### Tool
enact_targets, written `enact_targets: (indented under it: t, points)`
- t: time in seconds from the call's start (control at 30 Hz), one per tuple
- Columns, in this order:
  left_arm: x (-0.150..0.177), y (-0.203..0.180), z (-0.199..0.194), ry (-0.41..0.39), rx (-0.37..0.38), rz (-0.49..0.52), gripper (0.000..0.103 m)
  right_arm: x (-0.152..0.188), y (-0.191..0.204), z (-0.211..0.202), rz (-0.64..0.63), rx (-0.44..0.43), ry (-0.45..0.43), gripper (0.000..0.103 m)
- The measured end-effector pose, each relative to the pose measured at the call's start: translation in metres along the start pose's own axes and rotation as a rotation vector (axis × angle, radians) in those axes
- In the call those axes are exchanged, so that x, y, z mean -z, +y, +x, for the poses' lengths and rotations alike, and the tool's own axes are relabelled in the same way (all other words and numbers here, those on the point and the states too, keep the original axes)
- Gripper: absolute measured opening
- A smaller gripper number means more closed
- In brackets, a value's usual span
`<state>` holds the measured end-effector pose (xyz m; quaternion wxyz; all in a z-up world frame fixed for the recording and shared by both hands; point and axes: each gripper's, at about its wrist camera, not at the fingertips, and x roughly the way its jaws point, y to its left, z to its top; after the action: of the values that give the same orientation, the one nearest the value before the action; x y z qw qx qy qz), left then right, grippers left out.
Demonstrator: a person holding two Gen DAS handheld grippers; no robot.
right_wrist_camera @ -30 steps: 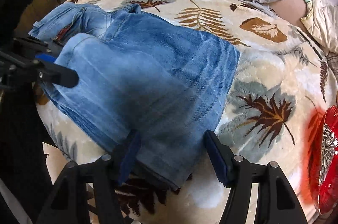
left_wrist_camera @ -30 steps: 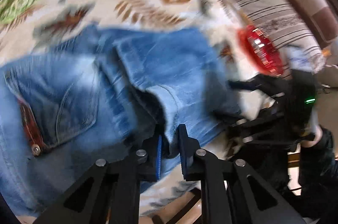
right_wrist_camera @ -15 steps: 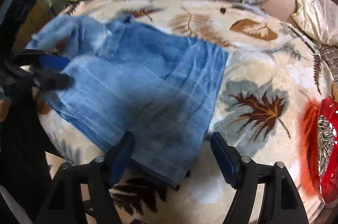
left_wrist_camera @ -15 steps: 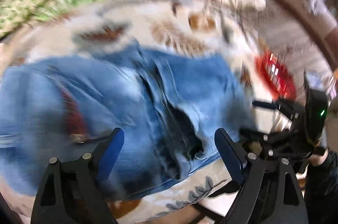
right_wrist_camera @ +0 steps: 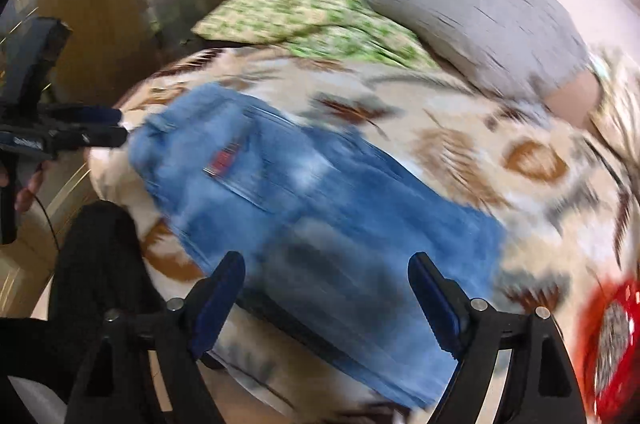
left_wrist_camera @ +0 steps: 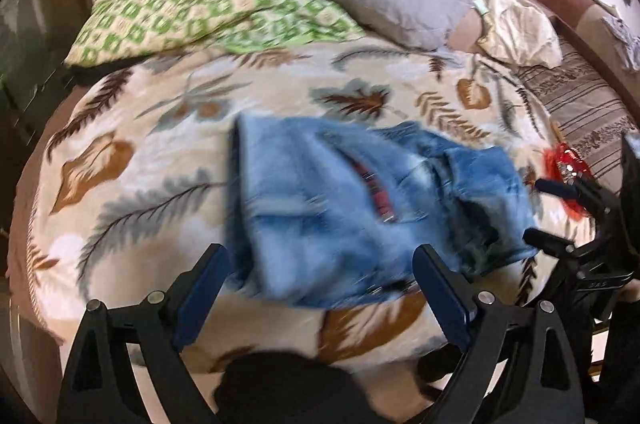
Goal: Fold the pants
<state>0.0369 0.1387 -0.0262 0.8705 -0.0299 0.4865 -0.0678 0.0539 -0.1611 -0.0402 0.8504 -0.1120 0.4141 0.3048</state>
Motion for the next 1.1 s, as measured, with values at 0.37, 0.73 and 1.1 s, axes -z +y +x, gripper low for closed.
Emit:
enact_targets:
  t: [0.37,0.73,1.1]
  points:
    - [0.014,0.067,0.017,0.032,0.07,-0.171,0.093,-0.042,0.086,0.031,-0.108,-0.115,-0.02,0.086]
    - [-0.005,0.076,0.089,0.181,0.236,-0.253,0.094,-0.03,0.162,0.085,-0.317,-0.068,0.045,0.086]
    - [0.003,0.076,0.103,0.197,0.33,-0.239,0.025,-0.026,0.161,0.139,-0.314,0.082,0.064,0.067]
